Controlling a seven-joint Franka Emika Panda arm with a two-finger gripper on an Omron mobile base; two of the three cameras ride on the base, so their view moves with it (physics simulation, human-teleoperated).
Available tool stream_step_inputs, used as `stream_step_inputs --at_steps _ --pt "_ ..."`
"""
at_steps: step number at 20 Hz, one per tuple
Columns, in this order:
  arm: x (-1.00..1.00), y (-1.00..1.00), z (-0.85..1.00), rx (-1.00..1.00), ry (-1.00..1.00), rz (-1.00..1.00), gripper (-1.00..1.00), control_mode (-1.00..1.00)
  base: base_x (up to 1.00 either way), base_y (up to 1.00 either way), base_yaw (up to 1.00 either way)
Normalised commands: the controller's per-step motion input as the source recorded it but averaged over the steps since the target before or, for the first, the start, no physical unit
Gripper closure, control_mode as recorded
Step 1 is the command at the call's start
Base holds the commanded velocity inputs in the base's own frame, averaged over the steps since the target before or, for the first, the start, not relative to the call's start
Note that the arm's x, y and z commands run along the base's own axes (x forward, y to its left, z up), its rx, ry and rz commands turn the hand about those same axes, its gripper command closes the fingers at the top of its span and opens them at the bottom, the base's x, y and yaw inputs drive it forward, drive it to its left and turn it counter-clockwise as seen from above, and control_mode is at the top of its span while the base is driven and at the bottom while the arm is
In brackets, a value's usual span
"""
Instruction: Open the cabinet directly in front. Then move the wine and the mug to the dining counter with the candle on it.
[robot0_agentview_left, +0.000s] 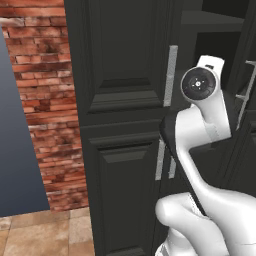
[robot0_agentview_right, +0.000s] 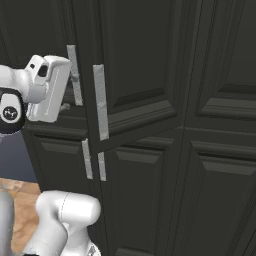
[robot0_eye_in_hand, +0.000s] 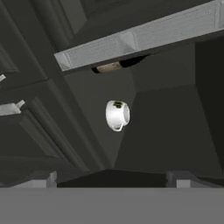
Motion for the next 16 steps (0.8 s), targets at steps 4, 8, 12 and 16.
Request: stream_step_inputs --at_steps 4,8,12,16 --pt "0.37 -0.36 -0.07 -0.03 0.06 0.00 -1.00 -1.00 0.00 0.00 0.00" --pt "0.40 -0.25 -0.10 -0.04 0.07 0.00 -1.00 -1.00 0.00 0.00 0.00" --pt "0.46 -0.03 -0.13 -0.06 0.06 0.00 -1.00 -1.00 0.00 0.00 0.00" --pt "0.18 -0.04 -0.10 -0.07 0.06 -0.03 -1.00 -1.00 0.00 0.00 0.00"
